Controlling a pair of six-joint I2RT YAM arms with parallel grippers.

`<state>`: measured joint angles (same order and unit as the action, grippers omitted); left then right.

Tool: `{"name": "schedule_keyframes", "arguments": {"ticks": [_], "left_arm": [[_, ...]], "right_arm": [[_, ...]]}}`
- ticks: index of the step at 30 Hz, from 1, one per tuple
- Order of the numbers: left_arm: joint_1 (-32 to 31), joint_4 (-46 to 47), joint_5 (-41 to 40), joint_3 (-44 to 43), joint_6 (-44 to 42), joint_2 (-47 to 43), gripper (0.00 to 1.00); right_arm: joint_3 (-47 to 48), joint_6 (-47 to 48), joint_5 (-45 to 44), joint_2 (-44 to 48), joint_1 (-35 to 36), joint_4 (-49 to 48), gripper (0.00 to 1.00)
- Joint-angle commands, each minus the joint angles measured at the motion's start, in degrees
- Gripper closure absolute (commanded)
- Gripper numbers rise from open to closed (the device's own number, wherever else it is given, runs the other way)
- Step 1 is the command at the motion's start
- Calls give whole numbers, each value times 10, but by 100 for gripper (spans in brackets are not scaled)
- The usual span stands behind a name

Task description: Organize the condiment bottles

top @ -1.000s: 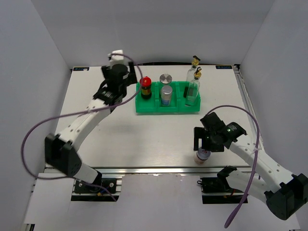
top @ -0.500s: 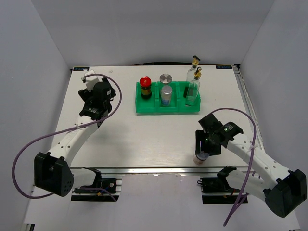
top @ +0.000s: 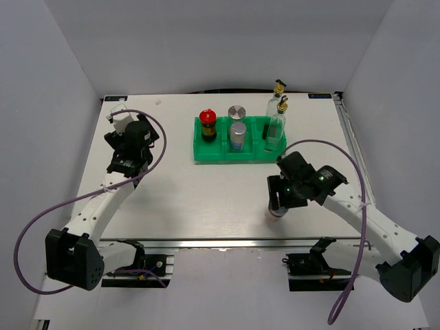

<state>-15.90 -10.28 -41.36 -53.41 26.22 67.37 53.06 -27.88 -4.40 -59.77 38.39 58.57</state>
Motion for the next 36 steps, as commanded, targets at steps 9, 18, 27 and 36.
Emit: {"name": "schedule_keyframes", "arguments": {"ticks": [9, 18, 27, 36], "left_arm": [[13, 16, 26, 21, 3, -24, 2], [18, 15, 30, 30, 8, -32, 2], [20, 17, 26, 32, 6, -31, 2], [21, 14, 15, 32, 4, -31, 2]], "right_arm": [[196, 110, 4, -141, 86, -198, 94], [375, 157, -24, -328, 94, -293, 96], [582, 186, -102, -528, 93, -310, 100], [706, 203, -150, -637, 86, -314, 100]]}}
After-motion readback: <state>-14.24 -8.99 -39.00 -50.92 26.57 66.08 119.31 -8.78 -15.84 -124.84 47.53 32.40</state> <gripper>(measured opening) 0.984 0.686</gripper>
